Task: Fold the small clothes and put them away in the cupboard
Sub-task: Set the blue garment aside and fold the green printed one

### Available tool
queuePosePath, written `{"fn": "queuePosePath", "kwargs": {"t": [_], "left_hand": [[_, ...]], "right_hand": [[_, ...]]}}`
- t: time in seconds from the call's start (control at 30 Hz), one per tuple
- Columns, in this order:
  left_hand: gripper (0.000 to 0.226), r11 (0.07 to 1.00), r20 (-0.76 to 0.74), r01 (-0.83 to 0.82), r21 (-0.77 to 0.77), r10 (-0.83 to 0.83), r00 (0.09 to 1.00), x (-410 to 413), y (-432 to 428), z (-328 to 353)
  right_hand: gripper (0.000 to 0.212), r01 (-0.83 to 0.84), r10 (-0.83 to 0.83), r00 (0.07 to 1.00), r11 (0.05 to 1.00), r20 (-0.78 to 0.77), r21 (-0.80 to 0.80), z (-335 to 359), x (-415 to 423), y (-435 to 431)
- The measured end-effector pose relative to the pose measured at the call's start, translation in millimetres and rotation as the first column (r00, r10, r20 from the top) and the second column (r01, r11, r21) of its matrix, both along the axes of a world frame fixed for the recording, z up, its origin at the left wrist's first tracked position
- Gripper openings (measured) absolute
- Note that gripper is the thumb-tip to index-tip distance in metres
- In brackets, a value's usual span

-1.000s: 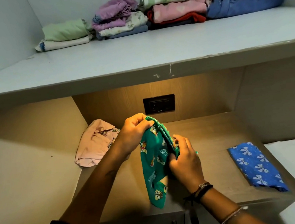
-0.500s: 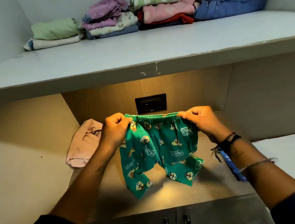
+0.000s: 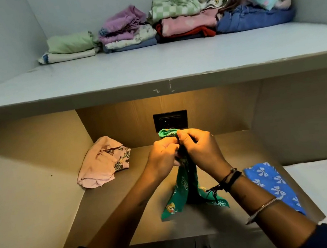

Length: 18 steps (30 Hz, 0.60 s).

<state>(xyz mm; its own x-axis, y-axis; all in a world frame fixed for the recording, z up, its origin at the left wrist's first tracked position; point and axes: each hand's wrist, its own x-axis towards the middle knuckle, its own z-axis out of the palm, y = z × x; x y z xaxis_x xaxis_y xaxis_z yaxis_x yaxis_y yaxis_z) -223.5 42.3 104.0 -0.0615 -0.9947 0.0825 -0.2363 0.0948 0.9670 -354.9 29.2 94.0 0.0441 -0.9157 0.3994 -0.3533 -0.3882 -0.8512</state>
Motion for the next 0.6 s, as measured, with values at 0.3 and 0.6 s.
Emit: {"fn": "queuePosePath", "kwargs": {"t": [0.3,0.6], "left_hand": [[0.035,0.942,0.430,0.205,-0.267,-0.074,0.900,28,11,12],[0.037,0.964,0.555,0.177,-0.197,-0.039,0.831,35,9,33]], "right_hand": [[0.036,-0.369,0.351,0.928,0.913,0.123,0.174,-10,-23,6],[0.024,-0.645,0.512,0.745,0.716,0.427,0.266,8,-28,-9]]}}
